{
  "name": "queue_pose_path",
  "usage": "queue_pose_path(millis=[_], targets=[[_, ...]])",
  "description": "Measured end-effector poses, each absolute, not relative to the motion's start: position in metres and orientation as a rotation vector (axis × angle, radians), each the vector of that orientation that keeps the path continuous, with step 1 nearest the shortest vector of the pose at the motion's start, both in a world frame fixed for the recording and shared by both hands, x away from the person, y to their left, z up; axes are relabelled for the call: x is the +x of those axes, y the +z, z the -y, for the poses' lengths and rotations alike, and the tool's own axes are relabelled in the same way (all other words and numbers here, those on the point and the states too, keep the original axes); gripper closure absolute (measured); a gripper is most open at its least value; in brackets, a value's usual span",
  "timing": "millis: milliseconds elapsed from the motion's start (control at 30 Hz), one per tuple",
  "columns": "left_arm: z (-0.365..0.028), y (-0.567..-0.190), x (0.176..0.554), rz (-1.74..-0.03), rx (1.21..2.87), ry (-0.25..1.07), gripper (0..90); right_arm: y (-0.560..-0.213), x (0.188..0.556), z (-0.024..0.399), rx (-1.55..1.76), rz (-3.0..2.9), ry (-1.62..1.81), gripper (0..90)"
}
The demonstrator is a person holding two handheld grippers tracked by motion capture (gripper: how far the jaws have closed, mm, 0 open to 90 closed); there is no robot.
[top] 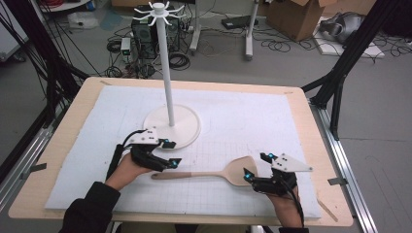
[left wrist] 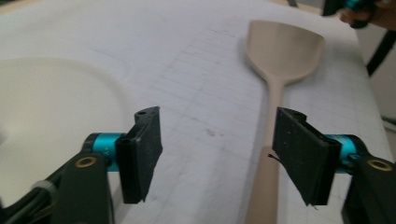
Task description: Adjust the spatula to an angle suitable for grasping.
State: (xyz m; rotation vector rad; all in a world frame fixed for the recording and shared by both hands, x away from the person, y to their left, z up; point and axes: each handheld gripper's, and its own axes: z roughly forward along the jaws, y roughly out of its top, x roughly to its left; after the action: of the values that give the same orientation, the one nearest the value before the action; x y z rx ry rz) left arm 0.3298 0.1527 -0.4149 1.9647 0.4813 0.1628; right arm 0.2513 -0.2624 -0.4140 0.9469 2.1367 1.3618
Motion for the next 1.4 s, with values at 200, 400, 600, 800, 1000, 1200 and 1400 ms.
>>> queue_pose_path(millis=[200, 400, 600, 800, 1000, 1200, 1400], targets=[[-0.196, -0.421, 0.316, -0.619, 1.864, 0.264, 19.7, -0.403, 0.266, 0.233, 0.8, -2.245, 1.371, 16.9], [-0.227, -0.426, 0.304, -0.686, 1.786, 0.317, 21.4, -0.399, 0.289, 0.191, 0.499, -2.554, 1.311, 35.7], [-0.242, -0.425, 0.3, -0.703, 1.755, 0.358, 22.0, -0.414, 0.304, 0.161, 0.345, -2.805, 1.078, 47.0], [-0.245, -0.428, 0.298, -0.704, 1.752, 0.348, 22.4, -0.43, 0.32, 0.15, 0.294, -2.93, 0.964, 64.1], [-0.246, -0.428, 0.298, -0.707, 1.746, 0.354, 23.1, -0.428, 0.316, 0.15, 0.293, -2.944, 0.959, 75.4], [-0.247, -0.427, 0.298, -0.705, 1.74, 0.36, 23.4, -0.427, 0.309, 0.146, 0.384, -2.941, 0.953, 77.7], [-0.248, -0.428, 0.297, -0.715, 1.735, 0.358, 23.6, -0.427, 0.307, 0.14, 0.404, -2.949, 0.964, 72.9]])
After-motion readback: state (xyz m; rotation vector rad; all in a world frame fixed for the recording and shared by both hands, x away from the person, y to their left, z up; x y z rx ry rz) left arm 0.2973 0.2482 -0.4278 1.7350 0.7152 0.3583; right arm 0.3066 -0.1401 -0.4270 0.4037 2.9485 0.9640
